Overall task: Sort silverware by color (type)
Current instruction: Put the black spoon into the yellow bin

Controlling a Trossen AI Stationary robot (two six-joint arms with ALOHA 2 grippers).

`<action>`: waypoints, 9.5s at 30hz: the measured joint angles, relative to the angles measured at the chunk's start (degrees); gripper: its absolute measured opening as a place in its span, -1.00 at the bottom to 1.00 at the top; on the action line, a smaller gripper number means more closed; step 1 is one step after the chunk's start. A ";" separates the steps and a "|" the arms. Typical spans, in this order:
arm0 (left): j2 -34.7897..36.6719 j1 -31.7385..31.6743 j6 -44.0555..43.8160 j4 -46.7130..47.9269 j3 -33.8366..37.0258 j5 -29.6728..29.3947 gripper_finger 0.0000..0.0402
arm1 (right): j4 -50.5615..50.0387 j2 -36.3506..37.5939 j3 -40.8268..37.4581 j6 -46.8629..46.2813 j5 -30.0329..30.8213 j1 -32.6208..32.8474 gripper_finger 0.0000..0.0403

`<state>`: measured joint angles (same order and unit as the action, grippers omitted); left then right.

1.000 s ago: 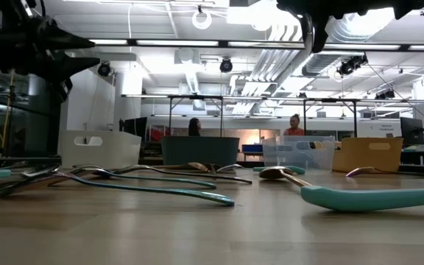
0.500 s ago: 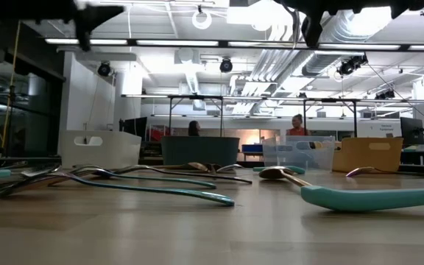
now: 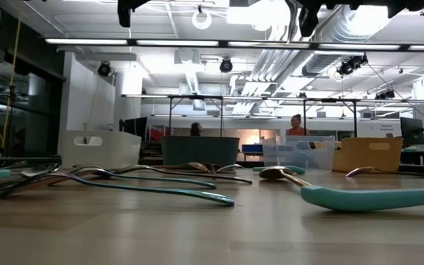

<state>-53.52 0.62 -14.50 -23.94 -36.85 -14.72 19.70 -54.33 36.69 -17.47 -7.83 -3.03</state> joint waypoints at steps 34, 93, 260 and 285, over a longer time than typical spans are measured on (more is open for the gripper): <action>8.96 -0.02 11.76 0.14 -0.01 -1.09 -0.36 | -78.66 -3.36 25.85 -12.59 41.10 -32.27 -0.97; 10.03 -0.02 8.84 -1.55 -0.01 -3.96 -0.36 | -66.41 -16.19 21.90 -3.01 17.74 -45.10 -0.41; -24.63 -13.57 -17.74 -7.30 -21.06 34.72 -0.97 | -6.32 -18.34 21.97 -13.73 -11.05 -5.56 -0.41; -25.96 -13.54 -16.77 -7.73 -21.08 33.91 -0.97 | -3.07 -21.28 21.97 -10.06 -4.03 -6.36 -0.41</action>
<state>-79.48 -12.92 -31.27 -31.67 -57.93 19.19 16.63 -75.61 58.65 -27.53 -11.86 -9.39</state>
